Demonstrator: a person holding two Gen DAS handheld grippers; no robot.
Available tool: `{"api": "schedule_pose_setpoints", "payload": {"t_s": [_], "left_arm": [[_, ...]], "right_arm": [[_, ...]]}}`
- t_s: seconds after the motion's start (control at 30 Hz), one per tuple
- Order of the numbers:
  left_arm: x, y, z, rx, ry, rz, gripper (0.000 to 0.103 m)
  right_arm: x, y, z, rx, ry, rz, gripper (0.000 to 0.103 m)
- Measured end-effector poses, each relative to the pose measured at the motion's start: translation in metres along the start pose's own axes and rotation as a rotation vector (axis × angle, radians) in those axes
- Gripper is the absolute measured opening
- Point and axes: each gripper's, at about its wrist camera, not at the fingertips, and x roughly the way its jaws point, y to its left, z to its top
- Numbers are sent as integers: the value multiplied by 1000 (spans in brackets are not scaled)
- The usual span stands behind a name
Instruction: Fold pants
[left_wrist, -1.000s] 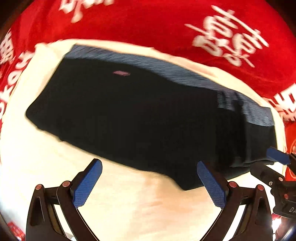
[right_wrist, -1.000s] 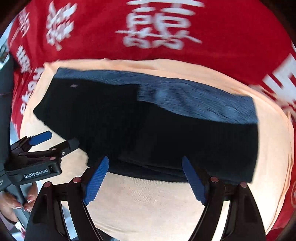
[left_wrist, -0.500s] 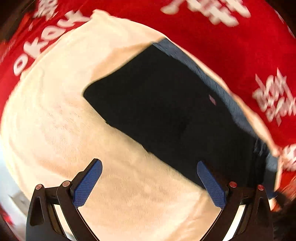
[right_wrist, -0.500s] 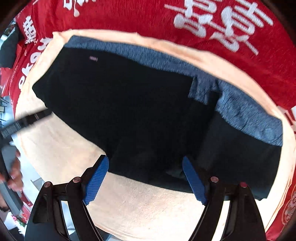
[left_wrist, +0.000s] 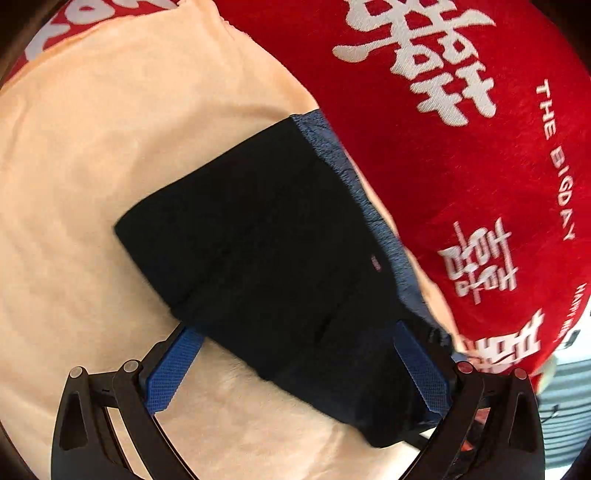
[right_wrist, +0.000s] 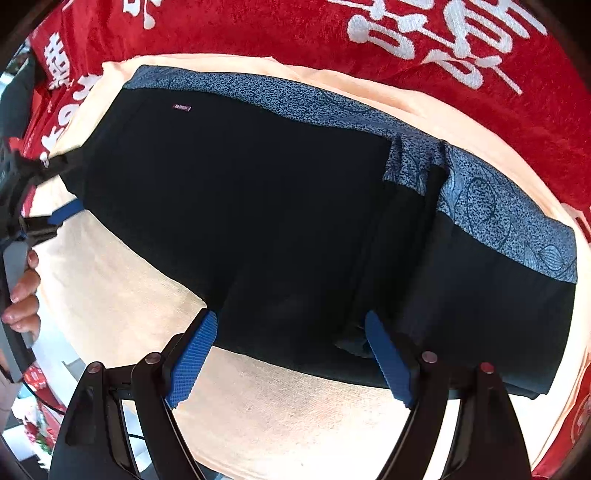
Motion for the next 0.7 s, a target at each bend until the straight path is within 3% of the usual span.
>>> {"api": "schedule_pose_setpoints", "payload": {"t_s": [0.13, 0.23, 0.3, 0.37, 0.43, 0.5, 0.53, 0.57, 0.67, 0.7], "left_arm": [[3, -11, 8, -49, 0, -24, 103], [-2, -32, 11, -5, -35, -38, 103], [6, -37, 14, 25, -36, 13, 103], [24, -27, 17, -17, 8, 85, 102], [22, -27, 19, -43, -21, 90, 99], [18, -32, 19, -43, -41, 164, 78], [18, -35, 18, -30, -48, 228, 53], [18, -36, 18, -12, -49, 271, 43], [15, -55, 10, 126, -89, 335, 35], [15, -73, 2, 247, -119, 399, 34]], "right_arm": [[4, 4, -2, -12, -1, -13, 88], [5, 3, -3, -5, -5, -2, 88], [5, 1, -3, 3, -13, 13, 88], [5, 1, -3, 3, -16, 19, 88], [5, 1, -2, 4, -15, 23, 88], [1, 0, 0, 7, -18, 29, 88], [-2, 0, 1, 10, -22, 33, 88], [-7, -1, 4, 16, -29, 42, 88], [-31, -12, 13, 52, -70, 90, 88], [-43, -14, 24, 64, -92, 119, 88]]}}
